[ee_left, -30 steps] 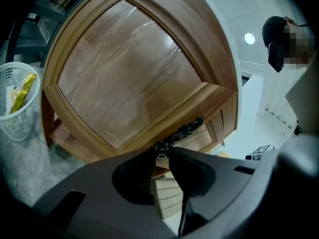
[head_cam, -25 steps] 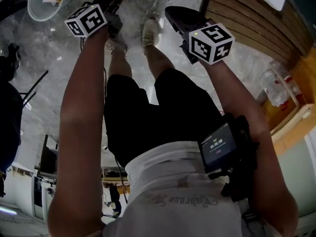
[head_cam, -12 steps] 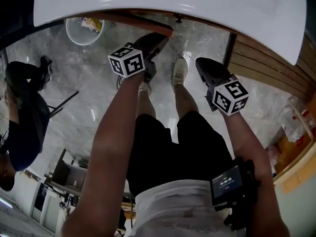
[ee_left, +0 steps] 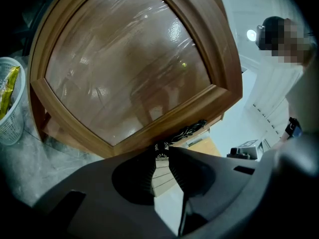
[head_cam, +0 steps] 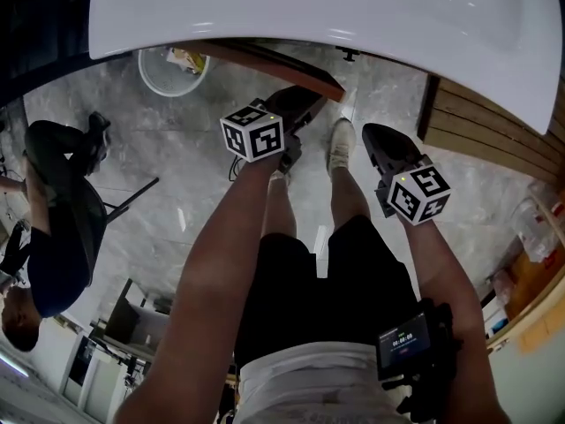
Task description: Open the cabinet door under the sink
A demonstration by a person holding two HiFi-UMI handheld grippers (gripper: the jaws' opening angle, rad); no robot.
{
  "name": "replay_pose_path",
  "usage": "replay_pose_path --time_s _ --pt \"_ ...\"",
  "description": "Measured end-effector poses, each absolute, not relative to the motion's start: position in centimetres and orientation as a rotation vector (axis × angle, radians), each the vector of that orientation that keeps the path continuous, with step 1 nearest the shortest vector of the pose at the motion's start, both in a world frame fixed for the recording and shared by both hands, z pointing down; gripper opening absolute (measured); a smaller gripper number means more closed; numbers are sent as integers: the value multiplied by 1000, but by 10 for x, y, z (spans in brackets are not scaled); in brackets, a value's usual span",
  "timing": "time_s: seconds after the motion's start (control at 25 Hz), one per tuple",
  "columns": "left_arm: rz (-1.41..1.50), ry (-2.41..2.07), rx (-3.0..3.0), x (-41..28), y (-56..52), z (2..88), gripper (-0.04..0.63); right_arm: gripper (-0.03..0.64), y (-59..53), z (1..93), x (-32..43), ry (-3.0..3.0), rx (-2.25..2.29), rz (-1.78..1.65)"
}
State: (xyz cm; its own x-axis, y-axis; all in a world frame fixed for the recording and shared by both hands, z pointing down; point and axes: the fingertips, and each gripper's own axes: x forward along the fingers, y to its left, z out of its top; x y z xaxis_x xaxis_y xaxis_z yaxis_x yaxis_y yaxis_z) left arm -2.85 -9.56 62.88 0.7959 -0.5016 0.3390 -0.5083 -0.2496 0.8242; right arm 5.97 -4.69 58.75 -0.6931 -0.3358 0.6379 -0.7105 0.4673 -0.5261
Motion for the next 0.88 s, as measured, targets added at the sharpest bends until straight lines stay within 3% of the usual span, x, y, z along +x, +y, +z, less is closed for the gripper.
replay_pose_path --time_s 0.88 --pt "183 -607 1955 -61 -24 625 87 14 -9 583 11 -2252 999 1105"
